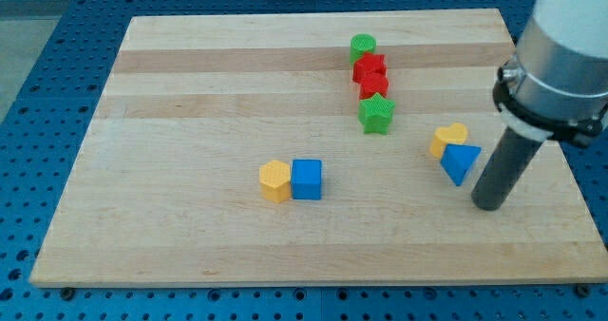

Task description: Move the yellow heart to the top right side of the cube

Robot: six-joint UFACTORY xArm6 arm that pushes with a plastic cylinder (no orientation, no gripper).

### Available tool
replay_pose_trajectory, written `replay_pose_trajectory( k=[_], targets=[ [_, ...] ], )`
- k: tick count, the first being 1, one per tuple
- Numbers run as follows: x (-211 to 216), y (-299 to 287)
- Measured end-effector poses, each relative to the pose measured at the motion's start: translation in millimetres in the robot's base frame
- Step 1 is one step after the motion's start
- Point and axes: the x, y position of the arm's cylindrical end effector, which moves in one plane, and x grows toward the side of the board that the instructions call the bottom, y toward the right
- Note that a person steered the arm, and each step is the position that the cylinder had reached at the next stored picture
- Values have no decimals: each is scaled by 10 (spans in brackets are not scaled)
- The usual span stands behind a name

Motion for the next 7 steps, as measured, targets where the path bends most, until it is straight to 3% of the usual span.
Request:
replay_pose_trajectory(
  k=[4, 7],
  targets=[
    [-704, 215],
    [-734, -488]
  ],
)
